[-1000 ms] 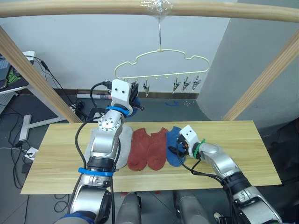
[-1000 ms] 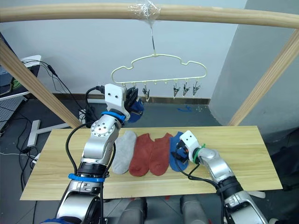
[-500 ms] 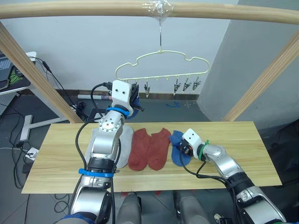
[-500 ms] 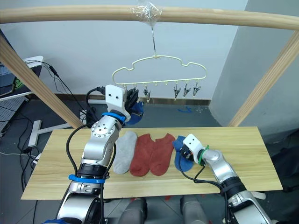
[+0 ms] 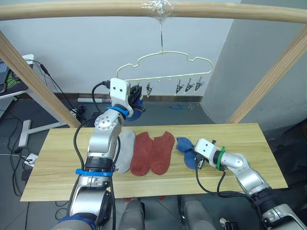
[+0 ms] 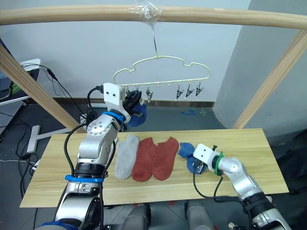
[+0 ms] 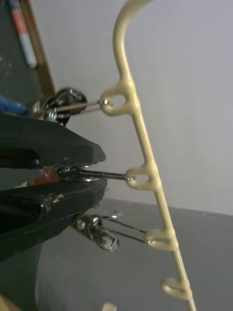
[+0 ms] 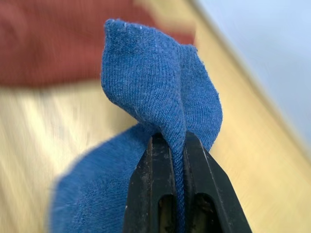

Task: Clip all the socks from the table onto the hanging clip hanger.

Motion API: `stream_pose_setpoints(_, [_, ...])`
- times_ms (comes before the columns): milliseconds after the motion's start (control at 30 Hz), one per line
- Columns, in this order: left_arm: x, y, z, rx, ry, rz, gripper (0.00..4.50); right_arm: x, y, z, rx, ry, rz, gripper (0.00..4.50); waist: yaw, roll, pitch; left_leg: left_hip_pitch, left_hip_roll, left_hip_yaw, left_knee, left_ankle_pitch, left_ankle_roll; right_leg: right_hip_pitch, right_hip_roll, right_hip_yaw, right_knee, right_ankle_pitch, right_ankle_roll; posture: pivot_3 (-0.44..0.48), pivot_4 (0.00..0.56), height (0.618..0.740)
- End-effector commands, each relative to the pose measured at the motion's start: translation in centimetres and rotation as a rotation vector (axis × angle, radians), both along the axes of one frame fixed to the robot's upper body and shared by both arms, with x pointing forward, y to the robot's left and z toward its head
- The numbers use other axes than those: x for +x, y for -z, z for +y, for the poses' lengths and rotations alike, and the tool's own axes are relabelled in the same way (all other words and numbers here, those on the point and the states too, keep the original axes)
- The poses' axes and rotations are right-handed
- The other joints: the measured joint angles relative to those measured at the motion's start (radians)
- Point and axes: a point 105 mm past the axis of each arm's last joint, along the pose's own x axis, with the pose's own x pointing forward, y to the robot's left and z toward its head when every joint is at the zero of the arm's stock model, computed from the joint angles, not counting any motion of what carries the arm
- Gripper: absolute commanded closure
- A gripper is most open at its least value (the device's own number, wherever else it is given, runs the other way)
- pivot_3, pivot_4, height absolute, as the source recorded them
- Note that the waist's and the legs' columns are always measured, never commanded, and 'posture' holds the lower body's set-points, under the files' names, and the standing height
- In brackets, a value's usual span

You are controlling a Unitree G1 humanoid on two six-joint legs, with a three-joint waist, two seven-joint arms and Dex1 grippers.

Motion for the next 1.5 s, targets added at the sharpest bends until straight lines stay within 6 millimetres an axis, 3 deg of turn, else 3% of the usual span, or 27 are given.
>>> stream_pose_setpoints(33, [-0.2,-0.2,0.1,-0.14,0.08,0.112,4.41,-0.6,-5.2,2.0,0.018,-0.115,-0.223,4.48,0.0,0.0,0.0,0.0,0.0,0.0,0.0,0.0,0.0,0.0,0.0,0.0,0.0,0.0,0.0,-0.004,0.23,0.74])
stream_pose_setpoints(133, [-0.2,0.1,0.3,-0.367,0.133,0.27,4.41,-1.1,-7.7,3.8,0.041,-0.162,-0.348,4.48,0.0,0.0,0.0,0.0,0.0,0.0,0.0,0.0,0.0,0.0,0.0,0.0,0.0,0.0,0.0,-0.008,0.227,0.74])
stream_pose_setpoints(233, [-0.8,-0.9,-0.3,-0.549,0.236,0.35,4.41,-1.0,-9.6,5.6,0.081,-0.178,-0.438,4.48,-0.002,0.0,0.0,0.0,0.0,0.0,0.0,0.0,0.0,0.0,0.0,0.0,0.0,0.0,0.0,-0.01,0.224,0.74])
stream_pose_setpoints(433, [-1.7,-2.2,-0.7,-0.686,0.335,0.407,4.41,-0.8,-10.7,7.1,0.127,-0.173,-0.456,4.48,0.004,0.0,0.0,0.0,0.0,-0.001,0.0,0.0,0.0,0.0,0.0,-0.001,-0.001,0.0,0.0,-0.011,0.222,0.74])
stream_pose_setpoints(633, [-2.5,-3.3,-1.4,-0.716,0.411,0.412,4.41,-0.2,-10.8,7.6,0.125,-0.176,-0.463,4.48,0.007,0.0,0.0,0.0,0.0,-0.001,0.0,0.0,0.0,0.0,0.0,-0.001,-0.001,0.0,0.0,-0.011,0.222,0.74])
stream_pose_setpoints(1500, [-3.7,-3.4,-1.9,-0.676,0.485,0.431,4.41,0.8,-12.9,7.8,0.14,-0.166,-0.516,4.48,0.008,0.0,0.0,-0.001,0.0,-0.001,0.0,0.0,0.0,-0.001,0.0,0.0,-0.001,0.0,0.0,-0.004,0.229,0.74])
